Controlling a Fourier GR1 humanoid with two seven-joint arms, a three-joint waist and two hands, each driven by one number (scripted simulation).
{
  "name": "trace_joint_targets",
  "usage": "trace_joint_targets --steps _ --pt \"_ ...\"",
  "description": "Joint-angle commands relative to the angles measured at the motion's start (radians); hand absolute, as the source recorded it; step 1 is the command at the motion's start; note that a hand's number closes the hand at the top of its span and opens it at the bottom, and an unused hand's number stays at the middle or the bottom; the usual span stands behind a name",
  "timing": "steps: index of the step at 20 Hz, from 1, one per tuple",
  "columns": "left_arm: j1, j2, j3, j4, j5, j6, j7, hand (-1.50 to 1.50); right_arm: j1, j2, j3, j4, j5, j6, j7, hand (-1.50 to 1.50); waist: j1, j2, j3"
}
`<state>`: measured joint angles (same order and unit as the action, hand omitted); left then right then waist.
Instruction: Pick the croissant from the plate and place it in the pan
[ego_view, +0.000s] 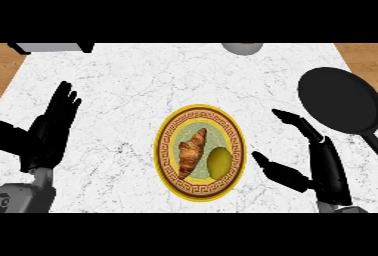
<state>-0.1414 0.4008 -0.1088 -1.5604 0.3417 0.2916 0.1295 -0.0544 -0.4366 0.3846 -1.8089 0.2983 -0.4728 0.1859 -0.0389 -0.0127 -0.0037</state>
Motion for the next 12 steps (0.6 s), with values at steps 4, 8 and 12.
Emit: trace_joint_targets --steps 4,8,12 --pt "0.042 -0.031 -0.04 -0.036 -0.034 -0.009 -0.002 0.0 -0.081 -0.093 0.059 -0.222 0.254 0.147 0.358 -1.5 0.039 0.008 0.002" --pt "-0.021 -0.031 -0.033 -0.012 -0.021 -0.03 0.03 0.0 -0.255 -0.07 0.118 -0.153 0.265 0.353 0.527 -1.5 0.056 0.013 0.001" --pt "-0.074 -0.029 0.008 0.071 -0.007 -0.057 0.008 0.0 -0.412 -0.001 0.187 -0.071 0.307 0.512 0.686 -1.5 0.057 0.017 0.0"
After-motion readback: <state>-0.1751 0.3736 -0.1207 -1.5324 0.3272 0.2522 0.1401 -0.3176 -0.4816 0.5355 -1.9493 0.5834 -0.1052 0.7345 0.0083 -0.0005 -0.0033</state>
